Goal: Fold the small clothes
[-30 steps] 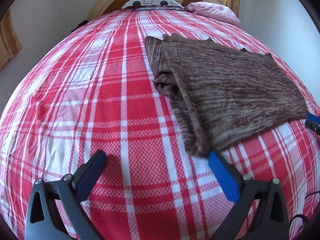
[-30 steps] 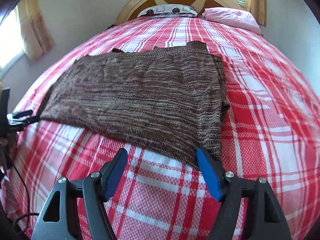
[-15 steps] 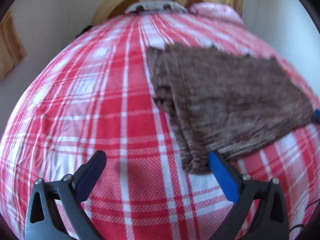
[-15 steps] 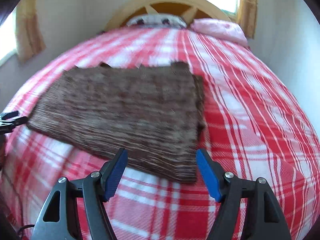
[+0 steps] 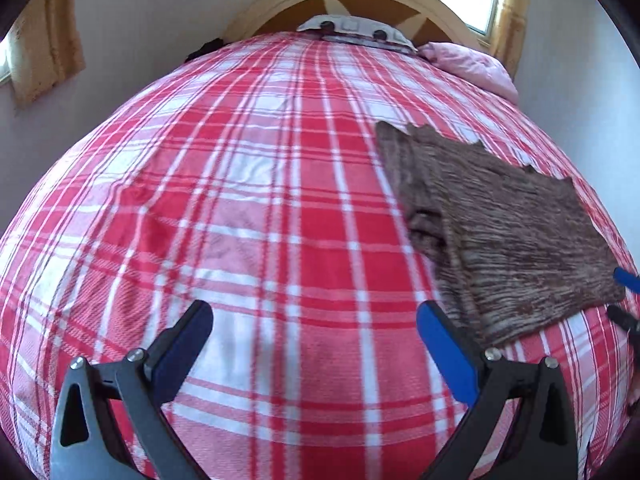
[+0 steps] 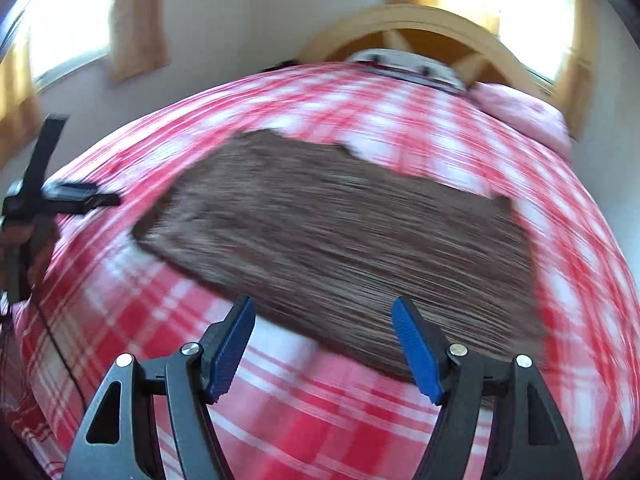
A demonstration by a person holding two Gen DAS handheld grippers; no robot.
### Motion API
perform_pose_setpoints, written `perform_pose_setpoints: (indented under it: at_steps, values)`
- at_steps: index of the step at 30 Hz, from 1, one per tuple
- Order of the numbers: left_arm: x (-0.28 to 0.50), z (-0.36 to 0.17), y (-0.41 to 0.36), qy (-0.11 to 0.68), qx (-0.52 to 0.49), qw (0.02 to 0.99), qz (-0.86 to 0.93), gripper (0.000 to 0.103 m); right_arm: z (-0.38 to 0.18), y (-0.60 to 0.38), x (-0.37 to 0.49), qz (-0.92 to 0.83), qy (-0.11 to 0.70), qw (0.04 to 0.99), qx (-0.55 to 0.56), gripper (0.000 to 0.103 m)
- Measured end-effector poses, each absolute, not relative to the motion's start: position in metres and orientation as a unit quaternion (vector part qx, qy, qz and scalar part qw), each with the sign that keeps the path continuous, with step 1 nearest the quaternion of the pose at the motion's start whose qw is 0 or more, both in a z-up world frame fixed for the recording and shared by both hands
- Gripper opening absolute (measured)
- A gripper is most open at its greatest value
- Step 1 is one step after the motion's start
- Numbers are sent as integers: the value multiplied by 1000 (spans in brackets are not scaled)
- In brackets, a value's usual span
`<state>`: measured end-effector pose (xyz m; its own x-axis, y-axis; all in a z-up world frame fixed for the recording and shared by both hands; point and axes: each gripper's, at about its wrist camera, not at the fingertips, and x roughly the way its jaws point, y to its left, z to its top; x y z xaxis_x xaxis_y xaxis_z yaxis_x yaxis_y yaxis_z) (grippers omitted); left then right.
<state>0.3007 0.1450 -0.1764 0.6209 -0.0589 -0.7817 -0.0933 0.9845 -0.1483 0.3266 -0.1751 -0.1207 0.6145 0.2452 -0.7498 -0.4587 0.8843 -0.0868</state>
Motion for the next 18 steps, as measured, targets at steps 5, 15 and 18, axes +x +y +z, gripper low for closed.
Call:
perform_pose_setpoints:
  at_steps: [5,15,18]
  values:
    - [300,-183,166,442,-107,890,20,103,-140,-95,322,259,378,869,-188,70]
    - [310,-185,206,434,-187,881,0,103,-173,6,319,296,349,845,-276,52]
    - [319,-185,210,435,-200,878,-10,103,-176,18,323,277,335,849,-301,52]
